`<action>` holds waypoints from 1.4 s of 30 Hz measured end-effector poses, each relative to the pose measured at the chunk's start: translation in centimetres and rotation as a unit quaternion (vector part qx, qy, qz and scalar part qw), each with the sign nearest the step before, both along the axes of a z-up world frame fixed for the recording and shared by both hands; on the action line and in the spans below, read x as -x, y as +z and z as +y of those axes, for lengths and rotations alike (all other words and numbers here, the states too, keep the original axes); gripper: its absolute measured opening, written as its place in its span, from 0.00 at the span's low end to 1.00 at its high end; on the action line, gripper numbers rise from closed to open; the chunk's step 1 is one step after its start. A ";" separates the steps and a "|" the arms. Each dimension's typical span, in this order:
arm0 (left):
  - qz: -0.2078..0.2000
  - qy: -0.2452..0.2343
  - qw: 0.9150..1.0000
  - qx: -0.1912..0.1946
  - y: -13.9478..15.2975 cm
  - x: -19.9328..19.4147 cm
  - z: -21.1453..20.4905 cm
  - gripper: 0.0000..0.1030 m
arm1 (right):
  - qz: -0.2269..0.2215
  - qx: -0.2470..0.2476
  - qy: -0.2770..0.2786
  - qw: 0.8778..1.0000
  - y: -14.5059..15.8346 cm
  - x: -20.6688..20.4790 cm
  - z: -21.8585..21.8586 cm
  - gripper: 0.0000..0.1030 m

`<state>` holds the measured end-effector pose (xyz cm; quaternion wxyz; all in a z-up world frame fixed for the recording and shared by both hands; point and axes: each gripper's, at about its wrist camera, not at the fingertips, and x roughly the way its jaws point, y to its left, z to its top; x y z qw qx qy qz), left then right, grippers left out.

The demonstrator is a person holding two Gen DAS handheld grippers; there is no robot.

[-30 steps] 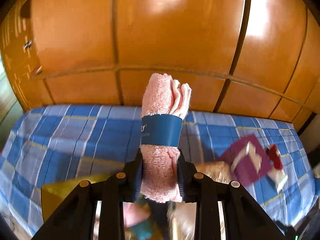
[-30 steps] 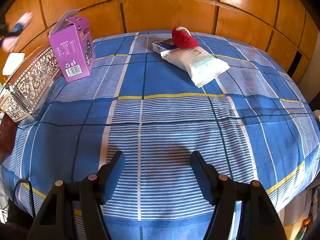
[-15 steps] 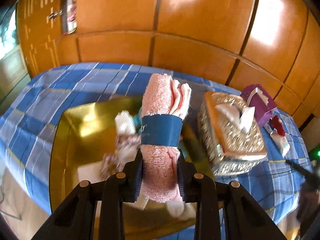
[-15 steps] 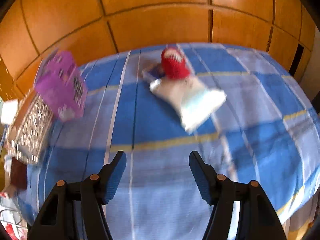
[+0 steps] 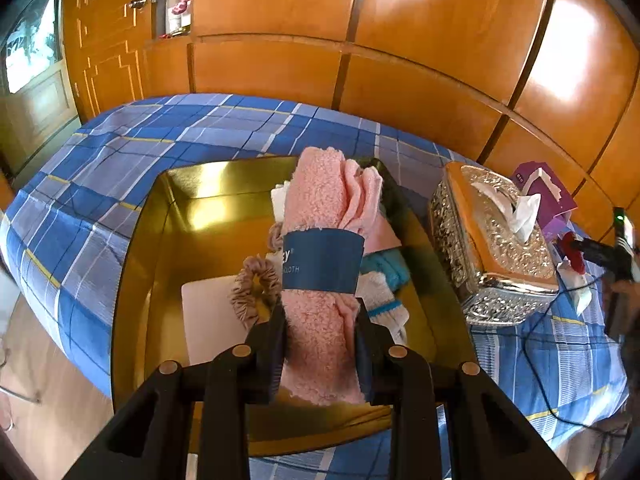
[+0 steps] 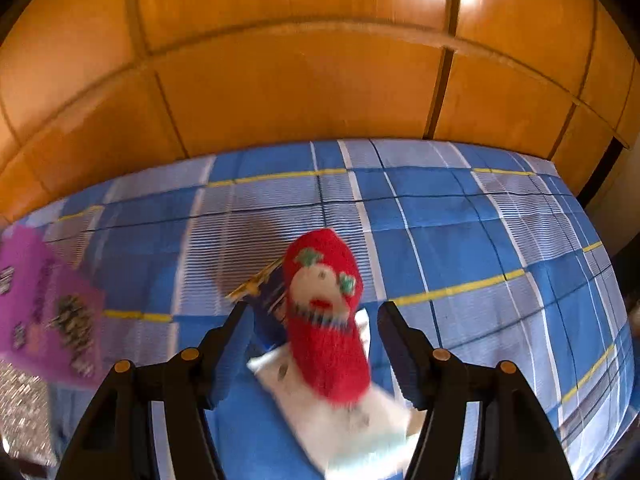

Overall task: Organize soft objects
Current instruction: 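Place the pink towel roll in the gold tray while right tool grasps red sock, then carry the red plush sock with the right tool and lower it into the tray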

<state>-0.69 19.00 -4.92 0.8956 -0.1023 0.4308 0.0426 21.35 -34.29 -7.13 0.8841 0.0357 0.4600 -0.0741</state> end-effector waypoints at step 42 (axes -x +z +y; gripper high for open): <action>-0.031 0.062 0.997 -0.037 -0.7 -0.1 4.6 0.65 | -0.028 0.041 0.124 0.991 8.3 -5.9 12.5 0.18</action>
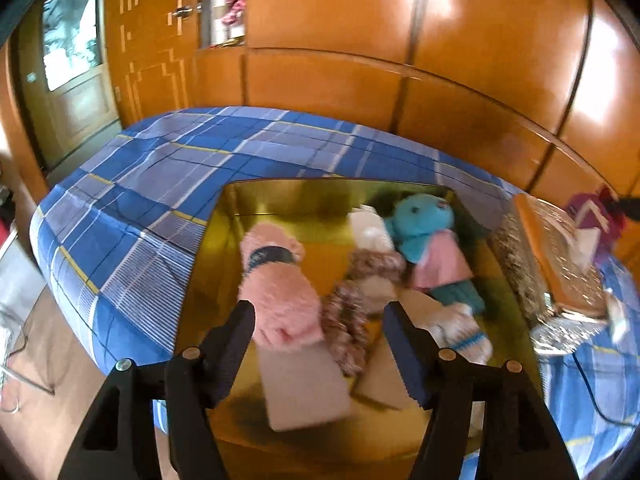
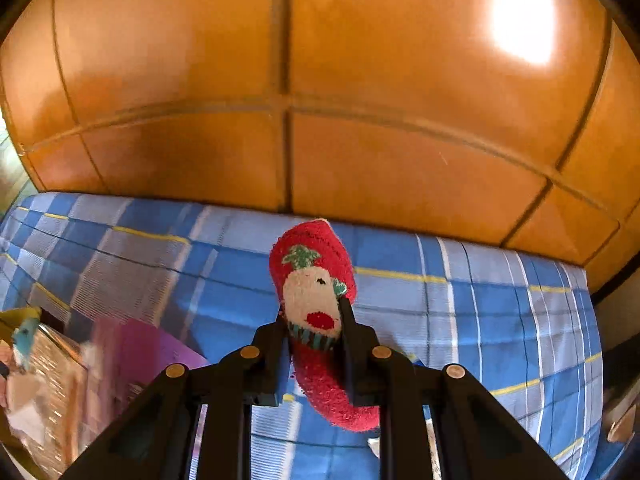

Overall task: Organize soft objects
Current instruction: 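Carry the red plush sock with the right tool and lower it into the tray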

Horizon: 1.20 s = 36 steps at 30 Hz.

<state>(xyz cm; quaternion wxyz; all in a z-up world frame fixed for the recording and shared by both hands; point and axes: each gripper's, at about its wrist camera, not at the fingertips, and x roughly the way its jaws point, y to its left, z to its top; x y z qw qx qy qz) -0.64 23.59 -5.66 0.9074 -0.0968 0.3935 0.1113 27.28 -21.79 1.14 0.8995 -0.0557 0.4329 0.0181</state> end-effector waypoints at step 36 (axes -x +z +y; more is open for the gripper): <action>-0.038 -0.041 0.997 -0.043 2.6 2.8 -3.8 0.72 | -0.005 0.003 0.394 0.919 1.4 15.6 26.5 0.19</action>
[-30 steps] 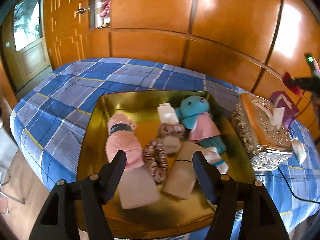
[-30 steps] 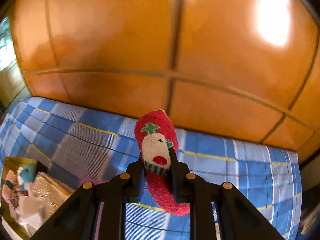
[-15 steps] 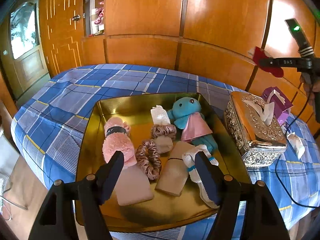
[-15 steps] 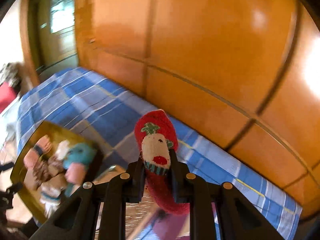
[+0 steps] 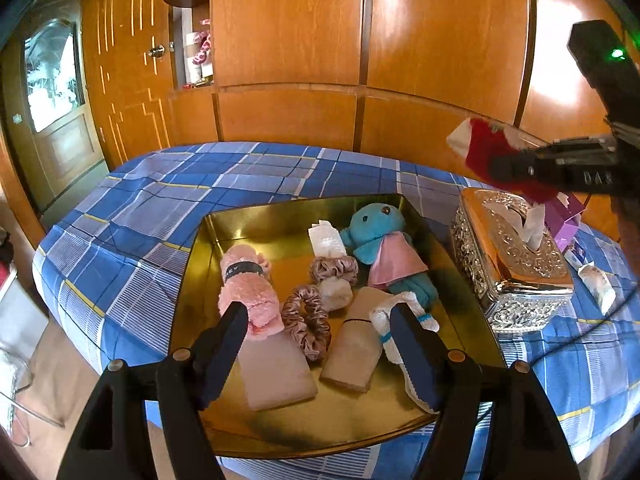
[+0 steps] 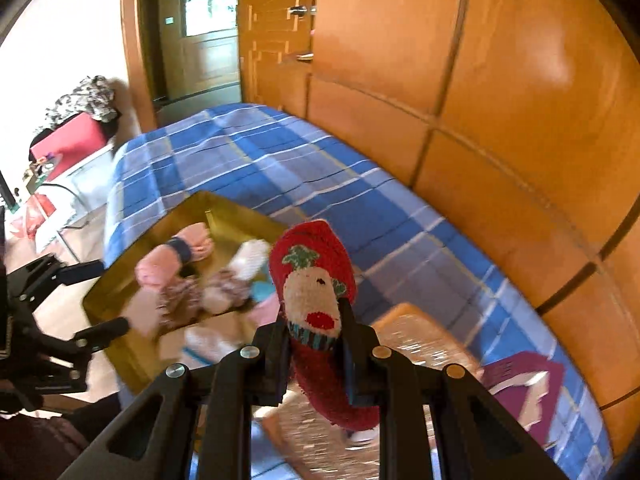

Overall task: Organize soft objects
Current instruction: 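Carry the red plush sock with the right tool and lower it into the tray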

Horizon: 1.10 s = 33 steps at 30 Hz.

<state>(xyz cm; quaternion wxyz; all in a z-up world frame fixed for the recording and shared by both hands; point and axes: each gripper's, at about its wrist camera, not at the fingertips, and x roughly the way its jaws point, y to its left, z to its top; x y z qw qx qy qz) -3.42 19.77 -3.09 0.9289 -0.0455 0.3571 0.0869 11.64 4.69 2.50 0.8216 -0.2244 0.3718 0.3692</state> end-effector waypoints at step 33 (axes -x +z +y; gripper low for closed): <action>0.011 0.044 0.999 0.013 -1.3 -0.2 2.7 0.79 | 0.115 -0.001 0.027 0.993 -9.3 8.4 5.0 0.19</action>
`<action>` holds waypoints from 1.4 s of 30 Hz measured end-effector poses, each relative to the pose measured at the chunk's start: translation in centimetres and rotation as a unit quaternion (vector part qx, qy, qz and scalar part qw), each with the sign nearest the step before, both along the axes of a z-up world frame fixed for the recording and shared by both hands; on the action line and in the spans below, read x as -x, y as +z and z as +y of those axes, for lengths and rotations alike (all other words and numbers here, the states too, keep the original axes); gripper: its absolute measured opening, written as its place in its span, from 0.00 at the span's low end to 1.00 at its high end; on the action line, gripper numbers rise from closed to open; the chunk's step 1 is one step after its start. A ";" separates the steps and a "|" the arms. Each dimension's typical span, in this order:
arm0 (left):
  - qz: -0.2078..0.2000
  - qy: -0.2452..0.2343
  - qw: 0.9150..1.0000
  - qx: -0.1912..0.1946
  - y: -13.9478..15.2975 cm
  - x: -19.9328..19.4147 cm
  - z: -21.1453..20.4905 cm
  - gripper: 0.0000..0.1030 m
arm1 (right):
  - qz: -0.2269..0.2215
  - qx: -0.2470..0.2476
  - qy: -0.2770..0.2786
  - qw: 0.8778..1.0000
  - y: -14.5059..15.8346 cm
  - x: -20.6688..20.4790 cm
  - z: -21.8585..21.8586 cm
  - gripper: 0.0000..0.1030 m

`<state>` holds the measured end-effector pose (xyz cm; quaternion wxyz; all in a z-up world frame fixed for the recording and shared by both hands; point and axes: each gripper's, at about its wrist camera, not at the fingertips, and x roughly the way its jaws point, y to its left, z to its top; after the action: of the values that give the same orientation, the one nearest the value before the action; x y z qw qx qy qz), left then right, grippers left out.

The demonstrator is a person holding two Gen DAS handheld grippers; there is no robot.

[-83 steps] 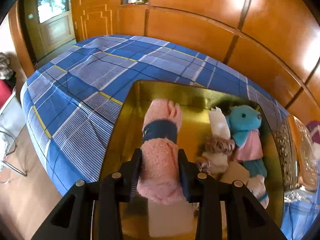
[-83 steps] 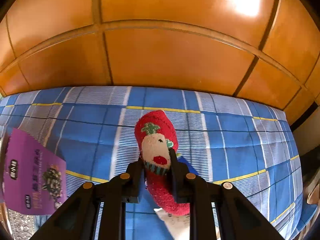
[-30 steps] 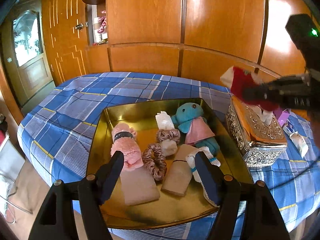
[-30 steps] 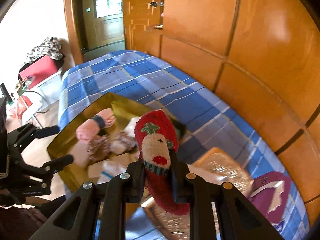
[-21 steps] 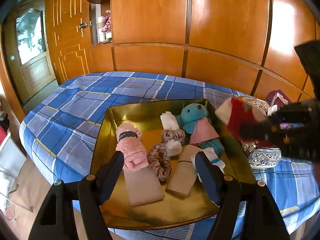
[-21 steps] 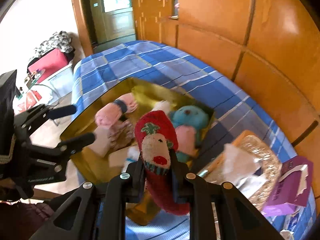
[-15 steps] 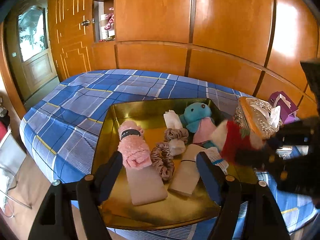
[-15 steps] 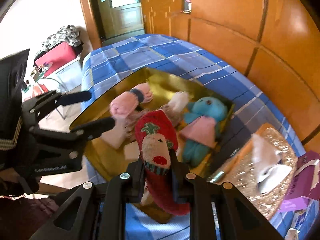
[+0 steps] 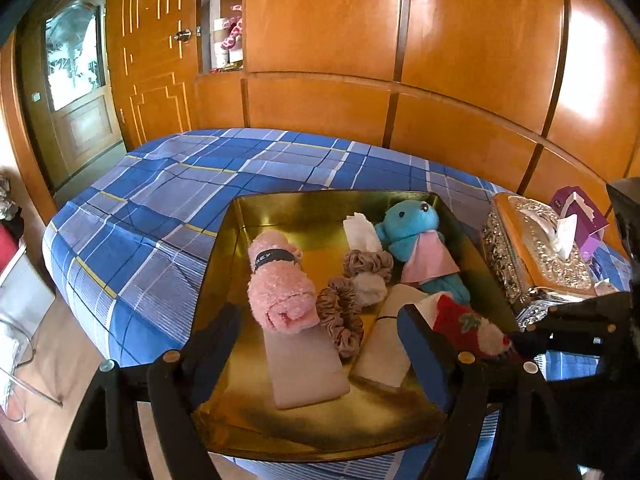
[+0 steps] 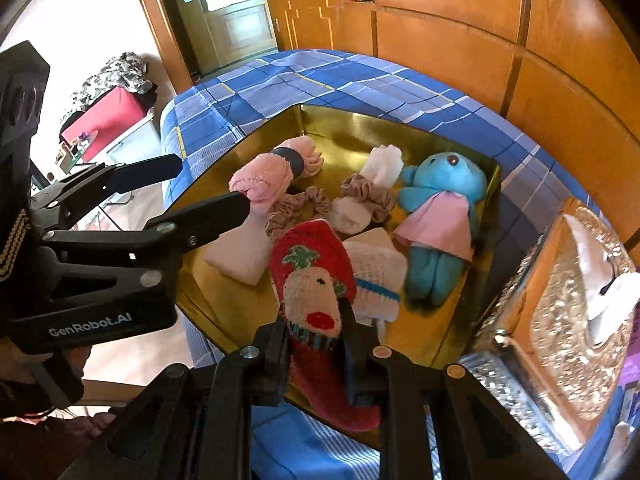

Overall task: Organize soft objects
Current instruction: 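Carry the red plush sock with the right tool and lower it into the tray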

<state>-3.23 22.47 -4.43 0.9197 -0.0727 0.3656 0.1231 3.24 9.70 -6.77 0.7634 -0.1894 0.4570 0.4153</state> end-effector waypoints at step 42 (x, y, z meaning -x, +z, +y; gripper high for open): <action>-0.005 0.071 0.997 0.008 -0.2 0.5 4.0 0.85 | 0.008 -0.038 -0.038 0.999 -2.3 -1.5 3.0 0.21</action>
<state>-3.73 26.48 -4.65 0.9100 -0.1067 0.3555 0.1846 4.71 12.73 -9.06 0.7815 -0.1391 0.4540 0.4047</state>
